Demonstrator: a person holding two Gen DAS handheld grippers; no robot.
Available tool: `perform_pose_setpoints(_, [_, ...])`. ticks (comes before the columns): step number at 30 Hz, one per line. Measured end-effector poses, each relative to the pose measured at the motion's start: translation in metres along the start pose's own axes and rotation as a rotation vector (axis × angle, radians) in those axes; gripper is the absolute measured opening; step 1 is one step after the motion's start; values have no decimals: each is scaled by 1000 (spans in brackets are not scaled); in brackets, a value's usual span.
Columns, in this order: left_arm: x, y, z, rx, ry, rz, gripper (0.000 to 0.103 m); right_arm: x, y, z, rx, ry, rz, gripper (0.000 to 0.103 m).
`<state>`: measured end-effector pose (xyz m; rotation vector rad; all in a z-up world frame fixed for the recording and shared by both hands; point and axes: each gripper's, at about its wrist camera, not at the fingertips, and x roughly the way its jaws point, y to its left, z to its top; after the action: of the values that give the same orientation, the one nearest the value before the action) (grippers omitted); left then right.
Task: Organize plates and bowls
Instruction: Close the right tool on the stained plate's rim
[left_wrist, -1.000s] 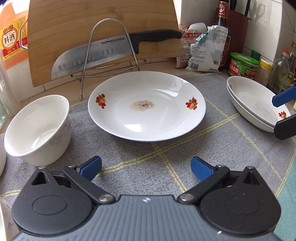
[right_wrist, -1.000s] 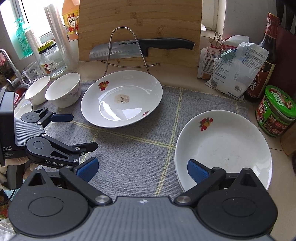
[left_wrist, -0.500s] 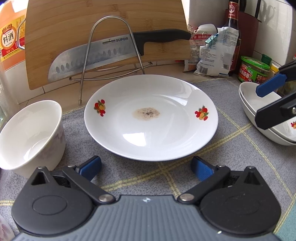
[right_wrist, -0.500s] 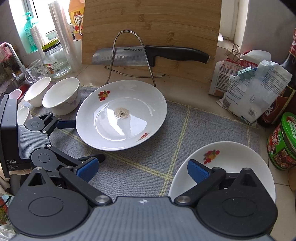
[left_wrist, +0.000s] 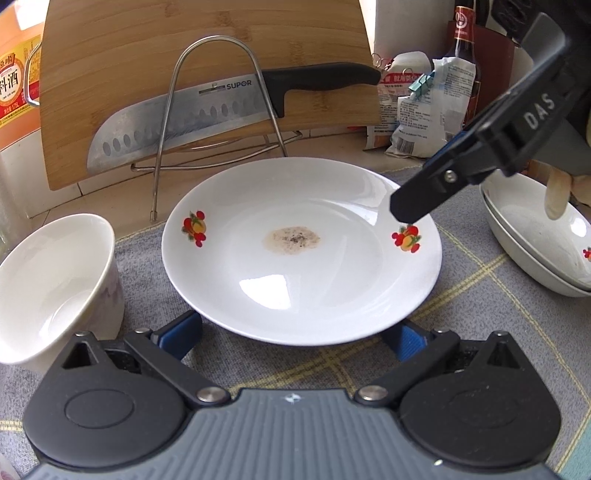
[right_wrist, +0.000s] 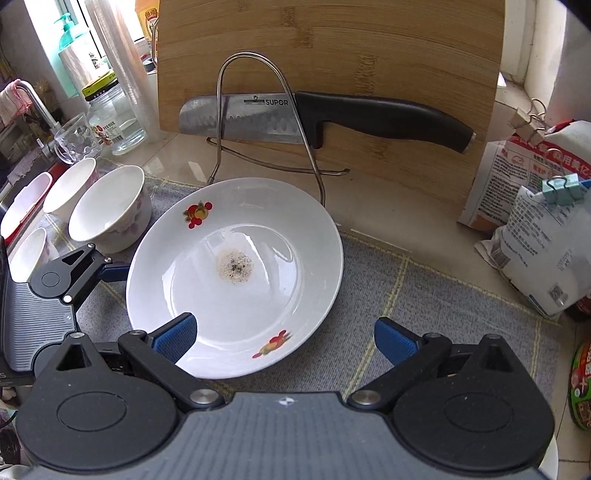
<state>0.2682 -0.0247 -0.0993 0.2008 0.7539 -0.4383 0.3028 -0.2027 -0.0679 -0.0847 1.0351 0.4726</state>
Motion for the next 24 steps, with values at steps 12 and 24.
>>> perform_pose_setpoints(12, [-2, -1, -4, -3, -15, 2, 103, 55, -19, 39, -17, 79, 131, 103])
perform_pose_setpoints(24, [-7, -5, -9, 30, -37, 7, 103, 80, -20, 68, -41, 98, 259, 103])
